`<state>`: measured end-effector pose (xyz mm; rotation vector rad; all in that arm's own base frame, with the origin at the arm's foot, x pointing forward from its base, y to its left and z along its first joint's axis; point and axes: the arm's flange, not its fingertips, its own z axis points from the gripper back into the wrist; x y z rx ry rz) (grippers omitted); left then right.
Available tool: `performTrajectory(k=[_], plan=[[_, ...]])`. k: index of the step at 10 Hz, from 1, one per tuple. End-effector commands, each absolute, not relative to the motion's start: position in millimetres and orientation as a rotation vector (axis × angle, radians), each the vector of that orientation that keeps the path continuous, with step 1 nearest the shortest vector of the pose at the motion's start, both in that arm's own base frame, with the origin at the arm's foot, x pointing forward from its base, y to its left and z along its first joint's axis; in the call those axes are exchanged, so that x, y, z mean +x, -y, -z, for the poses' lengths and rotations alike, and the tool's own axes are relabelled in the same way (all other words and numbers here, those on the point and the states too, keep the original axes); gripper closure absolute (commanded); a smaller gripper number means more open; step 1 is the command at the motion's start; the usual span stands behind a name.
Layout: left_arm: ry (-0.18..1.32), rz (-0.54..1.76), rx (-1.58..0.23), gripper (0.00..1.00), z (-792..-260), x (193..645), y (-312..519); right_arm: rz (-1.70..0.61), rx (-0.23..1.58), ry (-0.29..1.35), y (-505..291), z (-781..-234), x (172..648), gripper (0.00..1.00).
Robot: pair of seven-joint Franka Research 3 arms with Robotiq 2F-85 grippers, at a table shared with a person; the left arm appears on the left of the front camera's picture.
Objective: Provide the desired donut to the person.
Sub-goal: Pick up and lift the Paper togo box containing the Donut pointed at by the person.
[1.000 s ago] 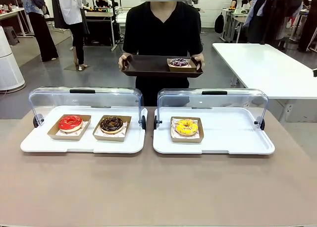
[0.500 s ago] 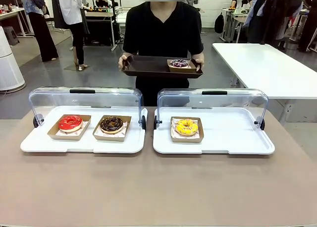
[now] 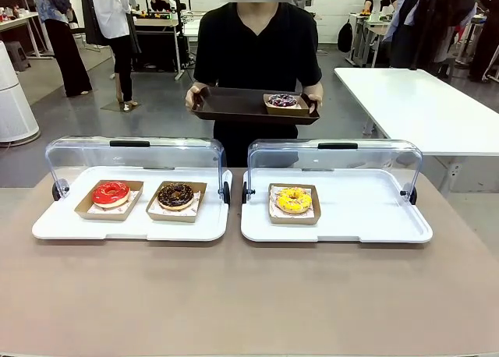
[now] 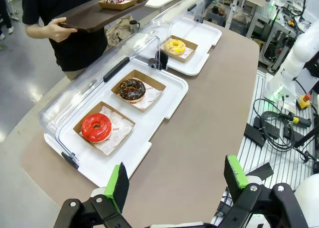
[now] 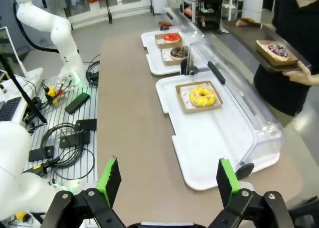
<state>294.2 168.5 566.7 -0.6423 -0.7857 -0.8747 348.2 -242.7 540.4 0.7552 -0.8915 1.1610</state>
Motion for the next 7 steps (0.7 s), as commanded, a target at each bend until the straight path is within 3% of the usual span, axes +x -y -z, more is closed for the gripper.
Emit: performTrajectory(k=[1,7], plan=[[0.801,0.890,-0.644,0.00,-566.2,293.5,-169.5,-1.160,0.776,0.908,241.5,-540.1,347.3,0.00],[0.801,0.890,-0.644,0.00,-566.2,293.5,-169.5,-1.160,0.776,0.908,241.5,-540.1,347.3,0.00]])
